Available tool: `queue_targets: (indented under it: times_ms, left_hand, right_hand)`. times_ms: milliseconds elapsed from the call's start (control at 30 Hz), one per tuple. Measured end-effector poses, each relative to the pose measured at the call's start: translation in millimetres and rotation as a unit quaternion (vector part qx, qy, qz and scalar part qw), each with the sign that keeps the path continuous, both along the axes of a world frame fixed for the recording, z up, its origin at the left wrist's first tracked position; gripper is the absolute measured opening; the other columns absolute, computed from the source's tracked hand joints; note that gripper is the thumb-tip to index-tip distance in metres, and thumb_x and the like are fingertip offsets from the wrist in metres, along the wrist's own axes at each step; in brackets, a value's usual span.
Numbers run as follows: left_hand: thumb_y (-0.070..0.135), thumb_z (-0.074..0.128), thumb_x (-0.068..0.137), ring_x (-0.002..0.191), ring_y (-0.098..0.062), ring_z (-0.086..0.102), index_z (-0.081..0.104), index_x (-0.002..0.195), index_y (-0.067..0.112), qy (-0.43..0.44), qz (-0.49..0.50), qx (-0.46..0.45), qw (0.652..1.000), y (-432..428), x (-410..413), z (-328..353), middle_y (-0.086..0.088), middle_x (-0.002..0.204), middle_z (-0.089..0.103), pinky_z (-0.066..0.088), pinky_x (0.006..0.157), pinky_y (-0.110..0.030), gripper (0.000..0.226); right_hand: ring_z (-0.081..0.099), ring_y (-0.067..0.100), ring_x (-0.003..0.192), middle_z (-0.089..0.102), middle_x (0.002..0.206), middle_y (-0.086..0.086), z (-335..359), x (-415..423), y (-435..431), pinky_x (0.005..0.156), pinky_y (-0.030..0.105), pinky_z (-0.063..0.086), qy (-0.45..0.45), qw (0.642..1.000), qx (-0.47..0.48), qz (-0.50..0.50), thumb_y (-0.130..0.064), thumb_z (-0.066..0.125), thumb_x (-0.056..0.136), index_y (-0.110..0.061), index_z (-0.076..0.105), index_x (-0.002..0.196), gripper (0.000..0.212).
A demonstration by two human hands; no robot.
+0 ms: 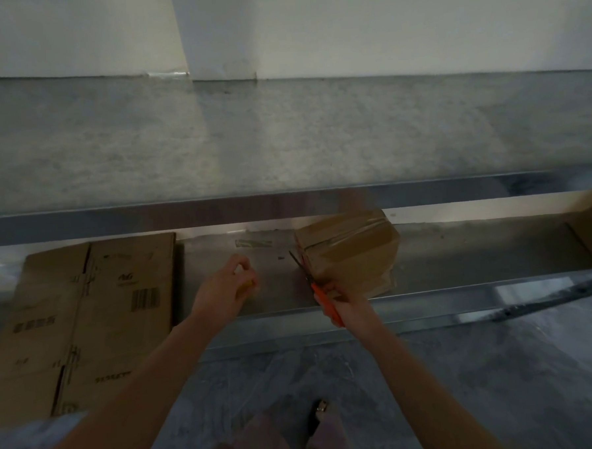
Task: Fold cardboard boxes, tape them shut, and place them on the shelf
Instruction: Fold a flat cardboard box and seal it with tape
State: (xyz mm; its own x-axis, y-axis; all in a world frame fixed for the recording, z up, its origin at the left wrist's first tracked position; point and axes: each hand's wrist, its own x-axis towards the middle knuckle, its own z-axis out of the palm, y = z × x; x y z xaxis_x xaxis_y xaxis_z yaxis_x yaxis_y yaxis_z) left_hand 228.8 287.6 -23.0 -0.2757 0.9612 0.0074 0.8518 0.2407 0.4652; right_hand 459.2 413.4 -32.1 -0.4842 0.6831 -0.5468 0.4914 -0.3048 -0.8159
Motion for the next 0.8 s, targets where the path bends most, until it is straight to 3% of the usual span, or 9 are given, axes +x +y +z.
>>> queue_targets:
  times_ms: [133, 233, 300, 367, 467, 600, 800]
  left_hand:
    - [0.028, 0.058, 0.087, 0.072, -0.015, 0.059, 0.067, 0.085, 0.025, 0.065, -0.049, 0.023, 0.996, -5, 10, -6, 0.005, 0.112, 0.052, 0.051, 0.067, -0.034, 0.010]
    - [0.037, 0.044, 0.083, 0.077, -0.018, 0.065, 0.069, 0.078, 0.032, 0.122, -0.077, 0.041, 0.989, -18, 22, -19, 0.002, 0.109, 0.058, 0.051, 0.067, -0.037, 0.026]
    - [0.035, 0.050, 0.081, 0.080, -0.020, 0.066, 0.070, 0.075, 0.033, 0.136, -0.079, 0.035, 0.987, -29, 26, -35, 0.003, 0.111, 0.051, 0.051, 0.066, -0.040, 0.020]
    - [0.028, 0.062, 0.076, 0.084, -0.023, 0.065, 0.070, 0.075, 0.028, 0.102, -0.054, 0.027, 0.993, -38, 26, -52, 0.002, 0.112, 0.045, 0.051, 0.067, -0.038, 0.008]
    - [0.013, 0.071, 0.081, 0.084, -0.021, 0.057, 0.072, 0.081, 0.014, -0.008, 0.015, 0.007, 1.000, -41, 25, -66, -0.005, 0.109, 0.050, 0.052, 0.073, -0.034, 0.001]
    - [0.006, 0.074, 0.079, 0.083, -0.023, 0.057, 0.072, 0.081, 0.007, -0.051, 0.048, -0.008, 0.998, -25, 23, -67, -0.013, 0.106, 0.054, 0.046, 0.078, -0.028, 0.003]
    - [0.038, 0.053, 0.083, 0.079, -0.027, 0.055, 0.067, 0.087, 0.030, -0.029, 0.026, -0.023, 0.999, -18, 10, -79, -0.006, 0.109, 0.048, 0.050, 0.070, -0.040, 0.017]
  right_hand:
    - [0.055, -0.008, 0.048, 0.058, 0.073, -0.009, 6, 7, 0, 0.046, 0.009, 0.041, 0.006, 0.998, 0.034, 0.051, -0.040, 0.058, 0.093, -0.033, 0.060, 0.094, 0.007]
    - [0.058, 0.000, 0.063, 0.072, 0.079, -0.006, -2, 7, -1, 0.055, 0.018, 0.042, -0.008, 1.000, 0.018, 0.018, -0.045, 0.066, 0.082, -0.041, 0.066, 0.079, 0.006]
    - [0.058, 0.006, 0.066, 0.075, 0.085, -0.004, -7, 9, -2, 0.059, 0.023, 0.040, -0.016, 1.000, 0.005, 0.007, -0.059, 0.067, 0.067, -0.043, 0.066, 0.073, 0.017]
    - [0.056, 0.002, 0.060, 0.074, 0.082, -0.001, -5, 12, -5, 0.055, 0.019, 0.040, -0.015, 1.000, 0.013, 0.011, -0.062, 0.067, 0.066, -0.041, 0.066, 0.073, 0.022]
    - [0.055, 0.003, 0.058, 0.075, 0.087, 0.003, -9, 15, -6, 0.053, 0.017, 0.037, -0.015, 1.000, 0.013, 0.005, -0.052, 0.071, 0.079, -0.034, 0.065, 0.075, 0.019]
    - [0.055, 0.007, 0.062, 0.074, 0.088, 0.006, -13, 19, -3, 0.056, 0.020, 0.037, -0.026, 0.999, 0.011, 0.021, -0.056, 0.071, 0.078, -0.026, 0.067, 0.087, 0.032]
    - [0.059, 0.009, 0.066, 0.075, 0.087, 0.001, -13, 20, 3, 0.059, 0.023, 0.039, -0.027, 0.999, 0.016, 0.042, -0.057, 0.070, 0.077, -0.033, 0.067, 0.084, 0.025]
